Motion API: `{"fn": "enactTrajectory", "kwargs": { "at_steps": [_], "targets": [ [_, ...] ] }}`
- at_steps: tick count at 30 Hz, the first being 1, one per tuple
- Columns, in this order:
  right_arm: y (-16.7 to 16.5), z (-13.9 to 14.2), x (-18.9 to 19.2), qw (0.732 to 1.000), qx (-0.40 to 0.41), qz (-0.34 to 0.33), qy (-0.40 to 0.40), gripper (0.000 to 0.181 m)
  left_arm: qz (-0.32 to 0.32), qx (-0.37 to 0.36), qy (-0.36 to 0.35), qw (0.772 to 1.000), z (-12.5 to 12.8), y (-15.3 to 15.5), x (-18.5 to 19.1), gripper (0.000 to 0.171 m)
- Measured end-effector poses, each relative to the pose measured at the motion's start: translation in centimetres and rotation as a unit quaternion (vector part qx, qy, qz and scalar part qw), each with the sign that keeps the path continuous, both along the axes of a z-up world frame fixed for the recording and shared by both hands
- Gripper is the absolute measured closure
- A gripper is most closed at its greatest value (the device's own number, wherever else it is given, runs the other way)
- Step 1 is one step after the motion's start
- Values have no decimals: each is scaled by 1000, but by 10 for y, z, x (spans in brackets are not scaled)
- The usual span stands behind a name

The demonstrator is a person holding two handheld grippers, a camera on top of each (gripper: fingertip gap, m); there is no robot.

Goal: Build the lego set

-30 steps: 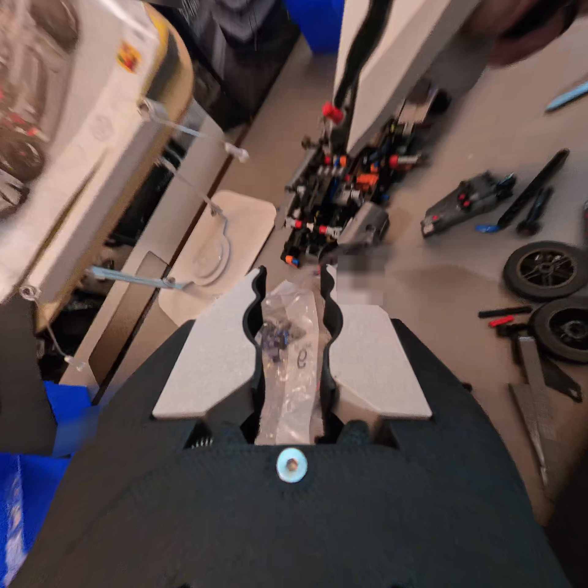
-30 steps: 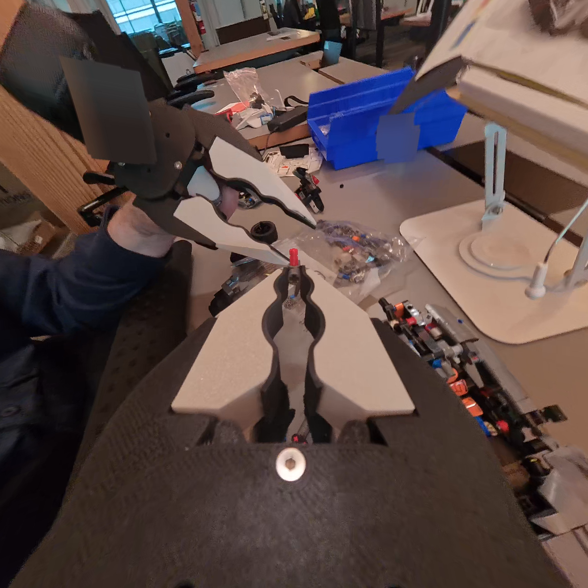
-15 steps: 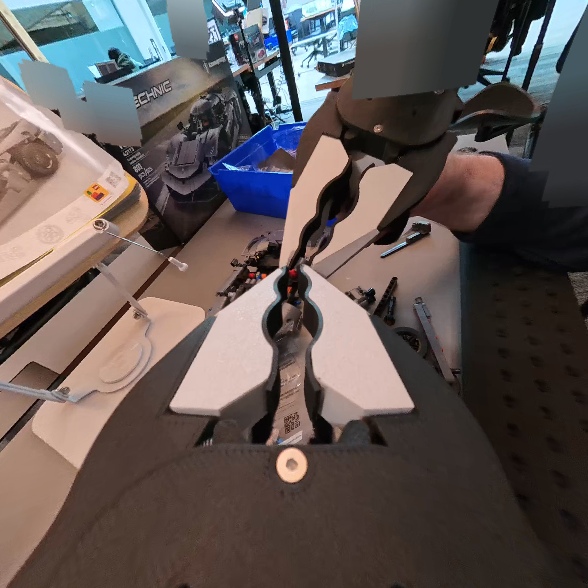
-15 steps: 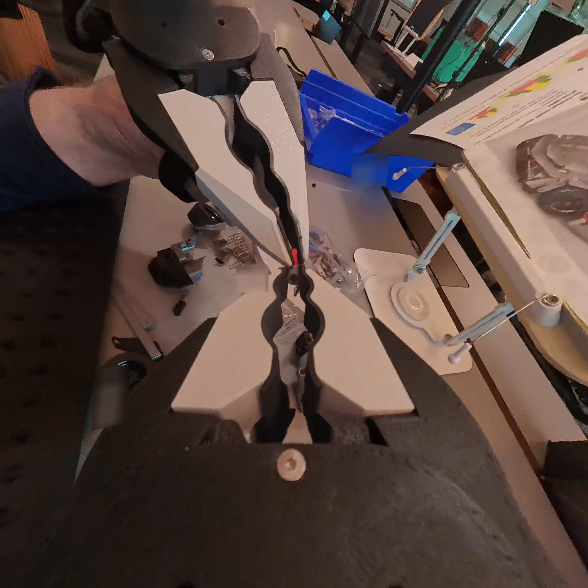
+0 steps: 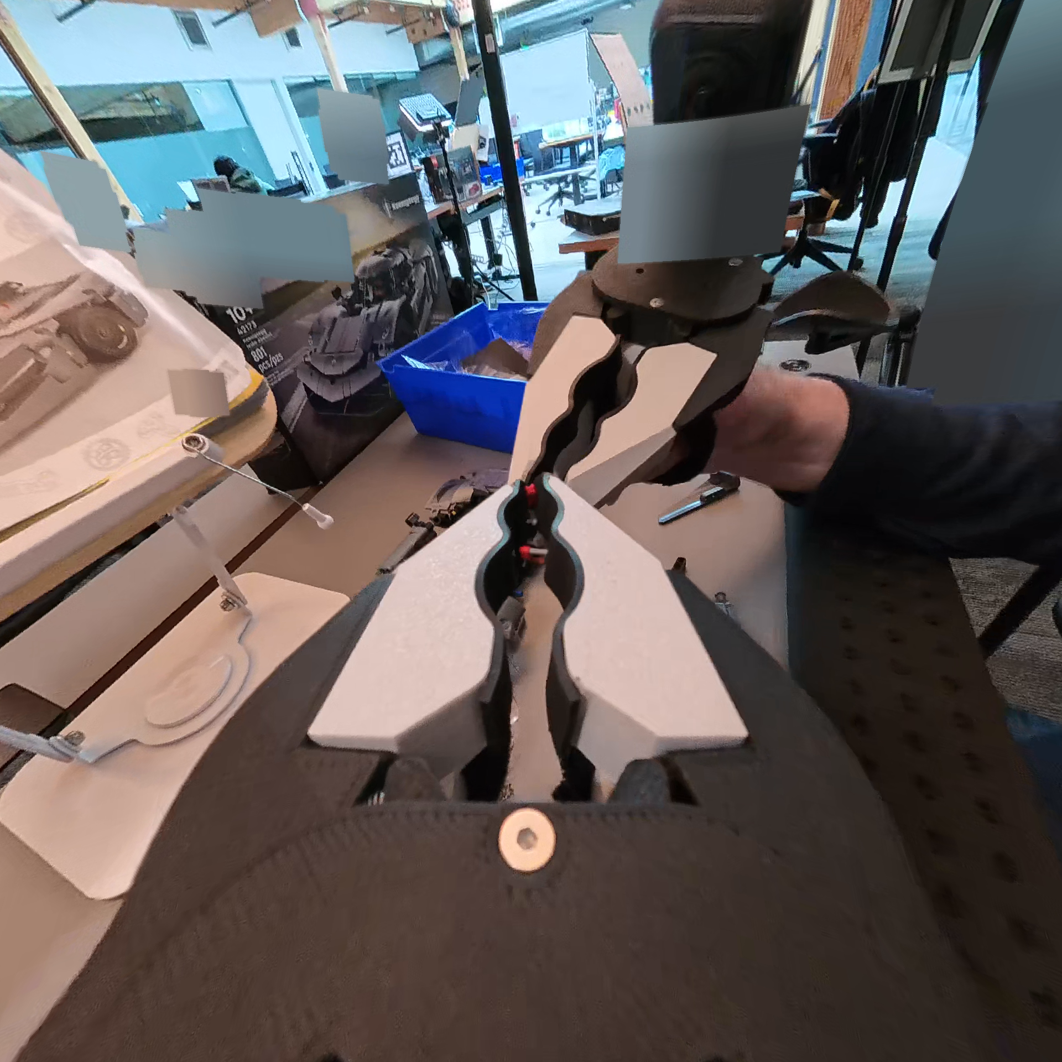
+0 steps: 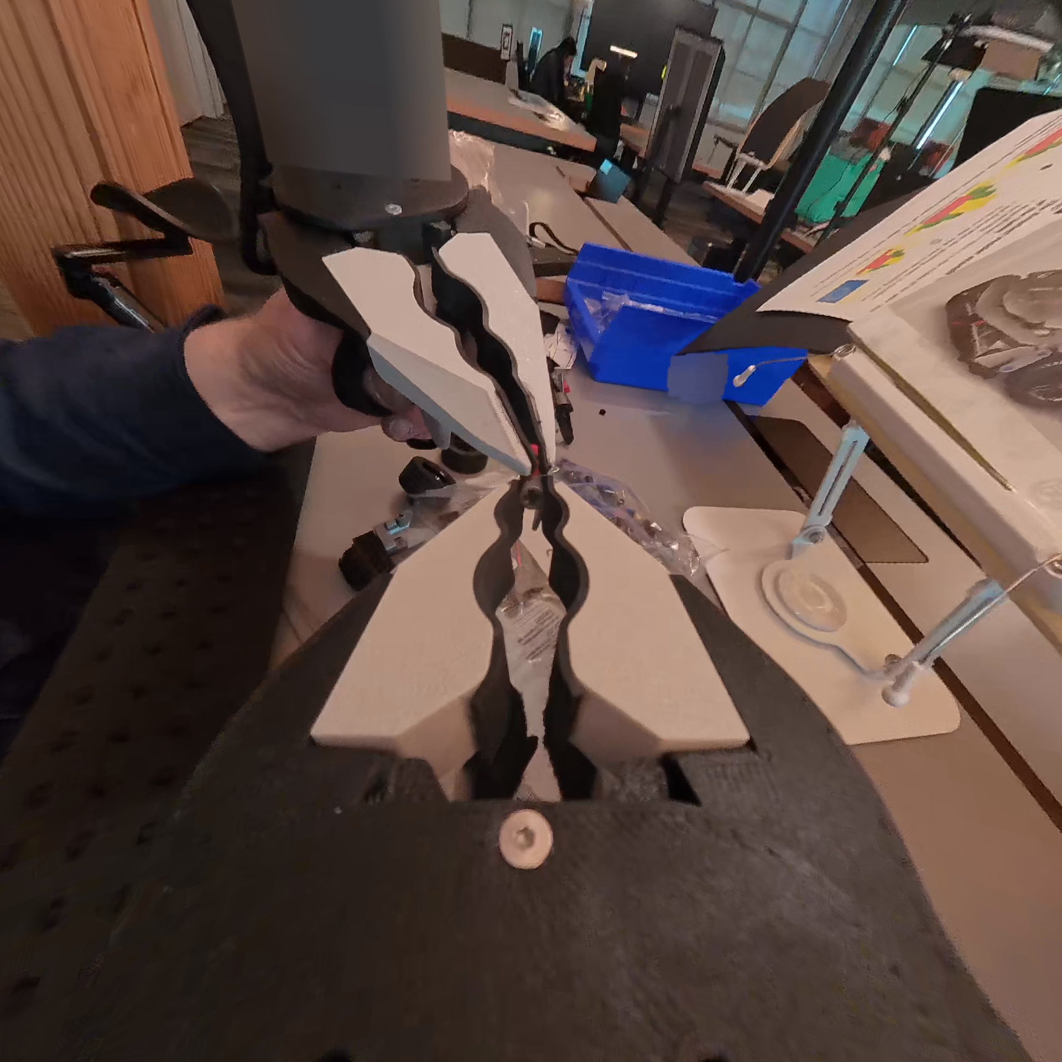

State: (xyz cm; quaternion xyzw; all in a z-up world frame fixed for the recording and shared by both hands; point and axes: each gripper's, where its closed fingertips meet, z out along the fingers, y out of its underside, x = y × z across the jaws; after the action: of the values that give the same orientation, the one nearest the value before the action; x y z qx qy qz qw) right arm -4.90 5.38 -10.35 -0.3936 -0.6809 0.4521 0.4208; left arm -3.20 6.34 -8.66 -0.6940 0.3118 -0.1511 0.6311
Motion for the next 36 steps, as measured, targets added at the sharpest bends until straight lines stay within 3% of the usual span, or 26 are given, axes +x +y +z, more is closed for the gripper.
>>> {"fn": "enactTrajectory", "kwargs": {
  "at_steps": [2, 4, 5, 6, 7, 10, 12, 13, 15, 18, 19, 21, 22, 23, 31, 36],
  "targets": [
    [1, -3, 1, 1000, -3, 13, -2, 177, 1, -8, 0, 1000, -1, 0, 1, 171],
    [19, -25, 1, 998, 36, -20, -50, 177, 24, 0, 1, 1000, 3, 3, -3, 171],
    [27, -39, 3, 996, 47, -32, -71, 177, 13, 42, -77, 996, 36, -8, -13, 171],
    [25, -39, 5, 998, 14, -21, -62, 177, 42, 75, -102, 991, 58, -16, -41, 171],
    [24, -34, 6, 999, -5, -12, -52, 177, 81, 86, -90, 989, 62, -18, -66, 171],
    [31, -32, 10, 998, 9, -22, -62, 177, 55, 35, -39, 997, 33, -20, -57, 171],
    [34, -38, 9, 997, 8, -25, -70, 177, 14, 14, 44, 999, 7, -27, -29, 171],
    [35, -40, 8, 997, 10, -25, -74, 177, 37, -2, 100, 994, -10, -21, -28, 171],
    [35, -43, 7, 997, 9, -23, -77, 177, 61, -53, 208, 975, -49, -11, -29, 170],
    [33, -43, 8, 997, 8, -18, -78, 177, 94, -81, 292, 948, -75, -2, -37, 170],
    [33, -43, 8, 997, 9, -18, -79, 177, 133, -86, 328, 931, -81, 5, -51, 167],
    [32, -41, 8, 997, 10, -19, -78, 177, 194, -111, 382, 897, -99, 17, -77, 129],
    [31, -40, 9, 997, 10, -18, -76, 177, 218, -114, 387, 888, -103, 21, -86, 119],
    [31, -38, 9, 997, 9, -19, -74, 177, 234, -103, 390, 885, -99, 23, -90, 114],
    [18, -43, 7, 996, -13, 9, -89, 177, 220, -29, 248, 943, -55, 17, -89, 124],
    [-10, -77, -11, 985, 39, 44, -160, 176, 259, -31, 159, 952, -45, 21, -113, 127]
  ]
}}
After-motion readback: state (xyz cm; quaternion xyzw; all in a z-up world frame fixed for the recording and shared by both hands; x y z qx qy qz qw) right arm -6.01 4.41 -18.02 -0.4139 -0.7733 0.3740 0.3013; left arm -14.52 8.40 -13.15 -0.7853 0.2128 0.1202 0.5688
